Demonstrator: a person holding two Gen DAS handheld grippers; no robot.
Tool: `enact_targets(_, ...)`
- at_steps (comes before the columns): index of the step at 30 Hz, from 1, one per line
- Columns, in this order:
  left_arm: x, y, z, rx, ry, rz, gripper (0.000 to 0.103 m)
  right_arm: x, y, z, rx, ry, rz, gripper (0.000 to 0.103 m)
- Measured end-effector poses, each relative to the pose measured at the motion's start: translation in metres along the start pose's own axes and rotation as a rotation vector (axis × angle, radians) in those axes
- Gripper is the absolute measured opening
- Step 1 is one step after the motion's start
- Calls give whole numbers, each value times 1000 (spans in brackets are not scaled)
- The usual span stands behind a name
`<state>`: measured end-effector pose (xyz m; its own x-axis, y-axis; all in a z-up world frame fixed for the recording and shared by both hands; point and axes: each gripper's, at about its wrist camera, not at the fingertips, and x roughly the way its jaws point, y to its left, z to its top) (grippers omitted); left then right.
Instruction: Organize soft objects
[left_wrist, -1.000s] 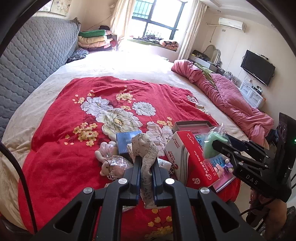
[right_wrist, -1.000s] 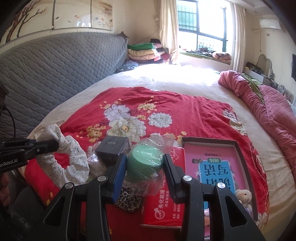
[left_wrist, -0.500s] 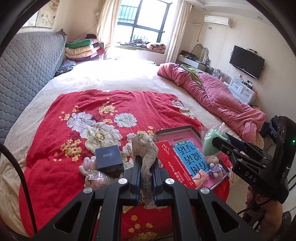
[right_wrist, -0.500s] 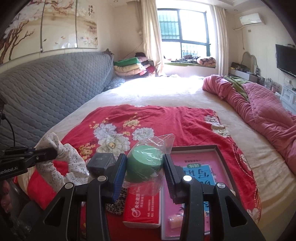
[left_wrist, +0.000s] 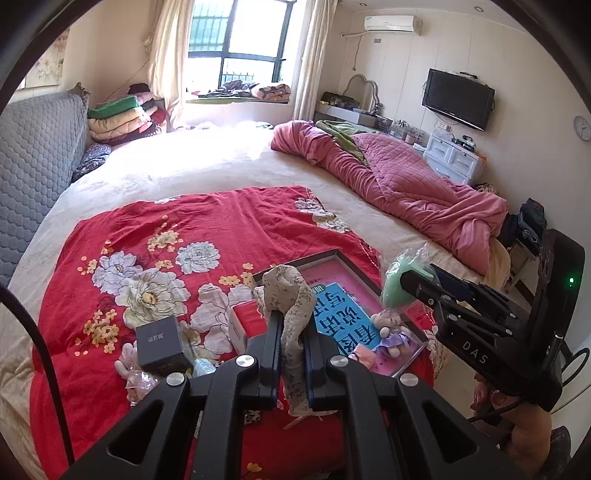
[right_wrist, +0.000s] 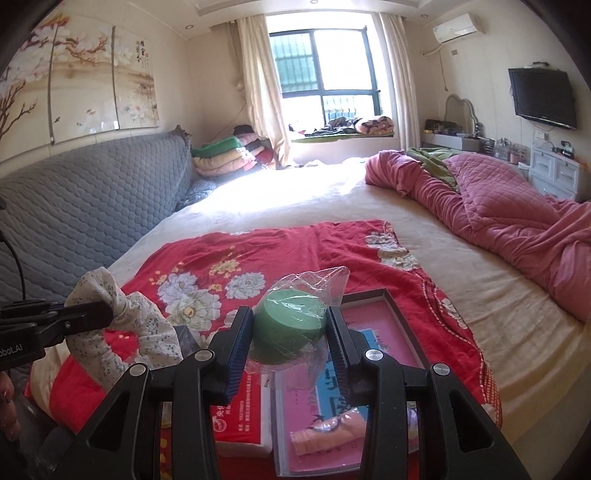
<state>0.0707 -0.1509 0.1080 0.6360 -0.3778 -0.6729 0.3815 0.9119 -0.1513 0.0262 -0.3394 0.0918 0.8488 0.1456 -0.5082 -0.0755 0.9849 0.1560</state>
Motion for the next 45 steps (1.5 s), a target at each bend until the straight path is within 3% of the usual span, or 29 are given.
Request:
enact_targets(8,29,-29,11,43,34,-41,10,-6,-43,-4,81,-15,-62,42)
enact_targets(19,89,-60,4,88,141,-71,10,-7,-85,-16,163,-6,-109,42)
enact_targets(45,168,-65,-14,66,268,-55,10,41,-88,-54,131,162,-70,42)
